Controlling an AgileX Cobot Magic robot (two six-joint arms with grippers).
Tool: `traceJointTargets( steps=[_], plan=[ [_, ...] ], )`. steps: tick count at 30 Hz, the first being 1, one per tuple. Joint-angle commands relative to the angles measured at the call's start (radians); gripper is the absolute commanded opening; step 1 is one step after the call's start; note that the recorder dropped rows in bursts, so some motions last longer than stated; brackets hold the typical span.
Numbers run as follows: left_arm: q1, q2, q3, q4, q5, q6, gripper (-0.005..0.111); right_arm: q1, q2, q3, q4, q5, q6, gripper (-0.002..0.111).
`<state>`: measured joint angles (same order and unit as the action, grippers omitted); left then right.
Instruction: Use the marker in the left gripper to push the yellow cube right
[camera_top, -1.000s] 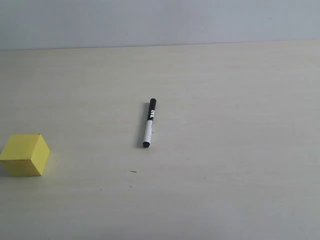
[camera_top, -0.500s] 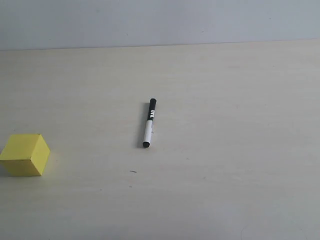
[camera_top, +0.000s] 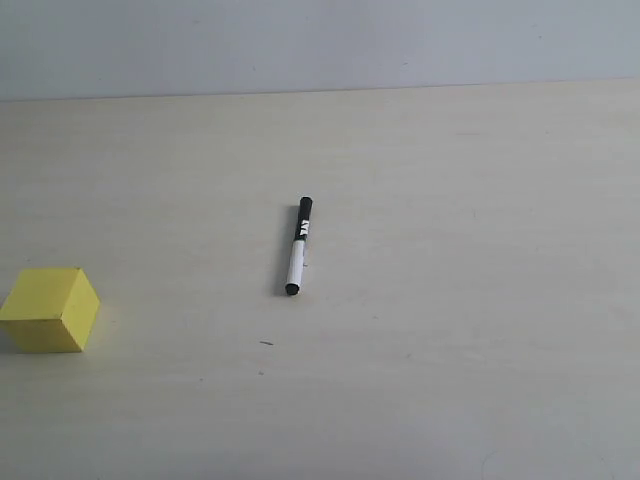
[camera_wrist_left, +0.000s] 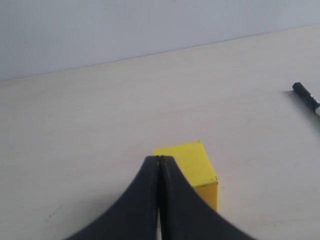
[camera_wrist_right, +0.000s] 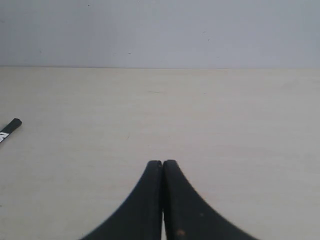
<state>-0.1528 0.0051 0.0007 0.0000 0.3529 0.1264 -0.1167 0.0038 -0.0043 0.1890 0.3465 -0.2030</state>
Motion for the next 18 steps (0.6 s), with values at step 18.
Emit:
traceJointTargets(
  steps=[18],
  plan=[
    [0.002, -0.005, -0.001, -0.172, -0.42, -0.595, 0.0, -0.006, -0.004, 0.004, 0.003, -0.004, -0.001, 0.0]
  ],
)
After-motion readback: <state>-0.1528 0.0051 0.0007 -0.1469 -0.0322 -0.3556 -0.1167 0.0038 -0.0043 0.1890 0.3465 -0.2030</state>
